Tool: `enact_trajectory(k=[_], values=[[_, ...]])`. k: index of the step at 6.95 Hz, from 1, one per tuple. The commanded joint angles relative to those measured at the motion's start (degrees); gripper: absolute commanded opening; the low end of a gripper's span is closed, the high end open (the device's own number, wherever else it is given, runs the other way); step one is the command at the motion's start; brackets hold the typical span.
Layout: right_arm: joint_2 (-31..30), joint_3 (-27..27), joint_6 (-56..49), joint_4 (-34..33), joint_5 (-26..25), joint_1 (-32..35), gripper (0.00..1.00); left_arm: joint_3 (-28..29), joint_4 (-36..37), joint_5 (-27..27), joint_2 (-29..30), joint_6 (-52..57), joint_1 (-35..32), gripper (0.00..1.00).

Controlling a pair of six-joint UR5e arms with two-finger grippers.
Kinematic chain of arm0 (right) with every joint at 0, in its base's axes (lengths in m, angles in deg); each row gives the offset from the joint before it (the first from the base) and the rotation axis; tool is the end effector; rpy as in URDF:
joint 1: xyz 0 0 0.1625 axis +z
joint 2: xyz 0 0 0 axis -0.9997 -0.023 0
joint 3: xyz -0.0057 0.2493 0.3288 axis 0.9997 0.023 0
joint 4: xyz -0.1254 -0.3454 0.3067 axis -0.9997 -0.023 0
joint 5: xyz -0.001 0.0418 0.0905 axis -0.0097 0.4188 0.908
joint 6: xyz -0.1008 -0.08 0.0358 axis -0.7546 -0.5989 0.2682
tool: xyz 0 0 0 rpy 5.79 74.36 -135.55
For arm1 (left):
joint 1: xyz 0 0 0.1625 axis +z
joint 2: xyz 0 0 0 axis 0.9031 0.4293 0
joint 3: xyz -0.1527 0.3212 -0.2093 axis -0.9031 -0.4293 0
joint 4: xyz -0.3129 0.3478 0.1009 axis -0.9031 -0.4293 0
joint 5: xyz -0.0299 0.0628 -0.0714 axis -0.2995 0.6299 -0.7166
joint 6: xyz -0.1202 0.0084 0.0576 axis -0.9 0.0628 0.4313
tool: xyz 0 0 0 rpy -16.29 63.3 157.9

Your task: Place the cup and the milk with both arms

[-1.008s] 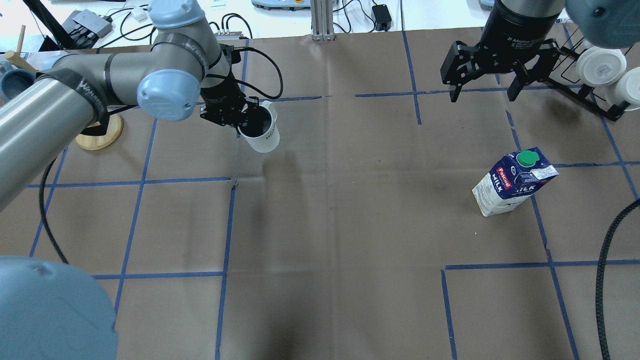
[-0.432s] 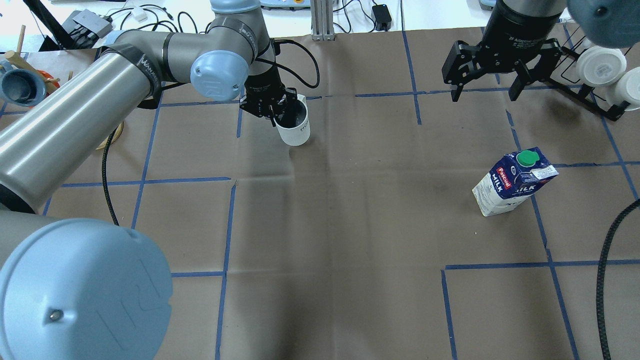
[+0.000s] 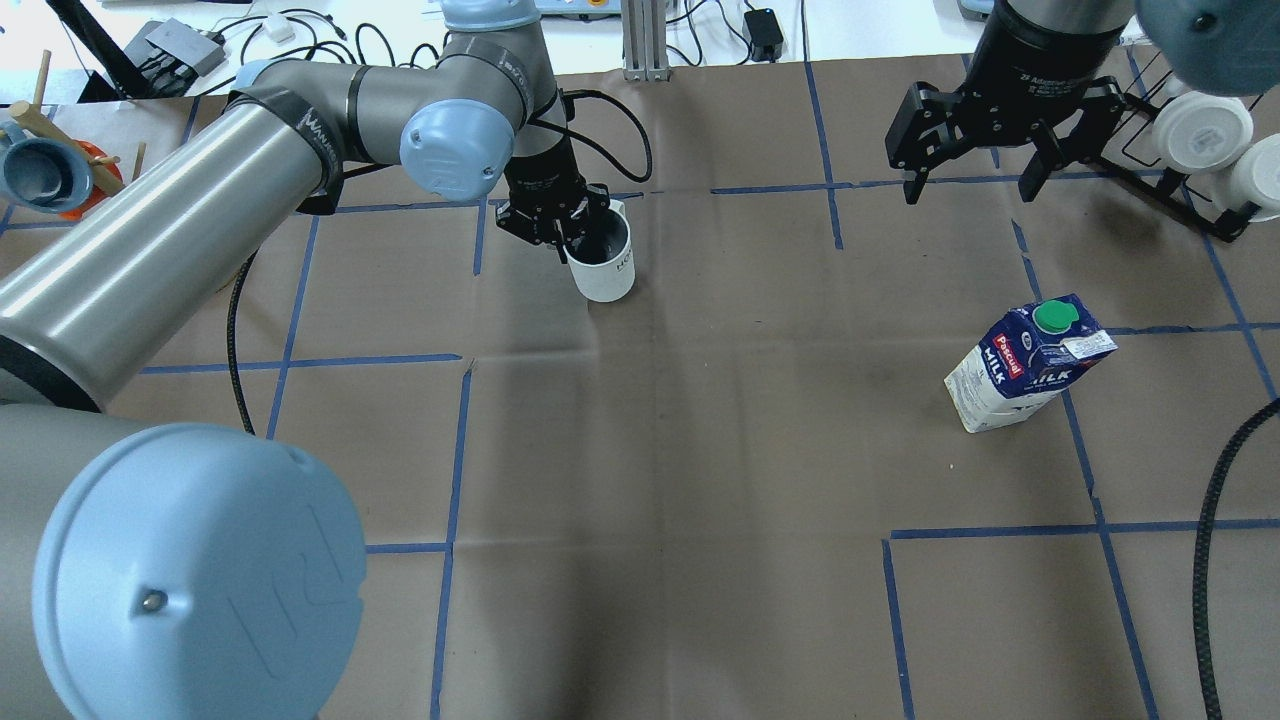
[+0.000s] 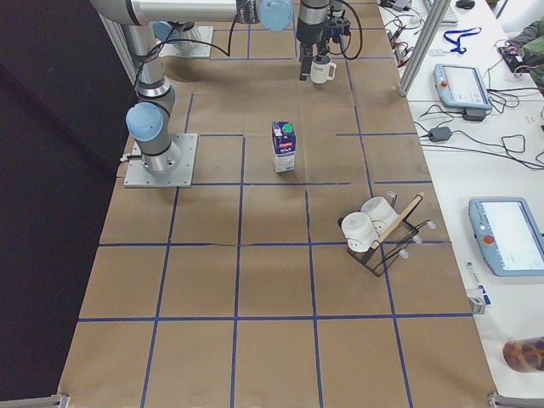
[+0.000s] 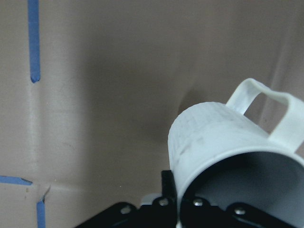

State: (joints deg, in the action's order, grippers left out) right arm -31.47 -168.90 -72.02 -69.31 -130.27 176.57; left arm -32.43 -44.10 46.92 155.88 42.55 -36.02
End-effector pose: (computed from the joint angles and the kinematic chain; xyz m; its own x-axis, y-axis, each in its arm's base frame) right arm 0.1103 -0.5980 0.4404 -0.9993 0.0378 0.0081 0.0382 0.9980 0.0503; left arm -0.2805 -0.7124 0.1905 -0.9895 -0.1378 0.0446 -0.1306 0.9820 0.1361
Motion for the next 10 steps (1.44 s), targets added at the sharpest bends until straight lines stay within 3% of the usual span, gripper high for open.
enact_trajectory(k=[1, 5, 6, 7, 8, 9, 10], values=[[0.0, 0.0, 0.0, 0.0, -0.1, 0.0, 1.0, 2.0, 0.0, -0.3, 1.5, -0.3, -0.5, 0.06], [0.0, 0.0, -0.1, 0.0, -0.1, 0.0, 1.0, 2.5, 0.2, 0.0, 2.9, -0.4, -0.9, 0.13], [0.0, 0.0, 0.0, 0.0, -0.1, 0.0, 1.0, 2.5, 0.2, 0.0, 2.9, -0.4, -1.2, 0.19], [0.0, 0.0, 0.0, 0.0, 0.0, 0.0, 1.0, 2.5, 0.2, 0.6, 2.9, -0.3, -1.4, 0.34], [0.0, 0.0, -0.1, 0.0, 0.0, 0.0, 1.0, 2.2, 0.2, 0.7, 2.8, 0.0, -1.4, 0.69], [0.0, 0.0, 0.0, 0.0, -0.1, 0.0, 1.0, 2.2, 0.2, 0.7, 2.8, 0.0, -1.5, 0.8], [0.0, 0.0, 0.0, 0.0, 0.0, 0.0, 1.0, 2.4, 0.2, 0.8, 2.0, -0.1, -1.5, 1.0]])
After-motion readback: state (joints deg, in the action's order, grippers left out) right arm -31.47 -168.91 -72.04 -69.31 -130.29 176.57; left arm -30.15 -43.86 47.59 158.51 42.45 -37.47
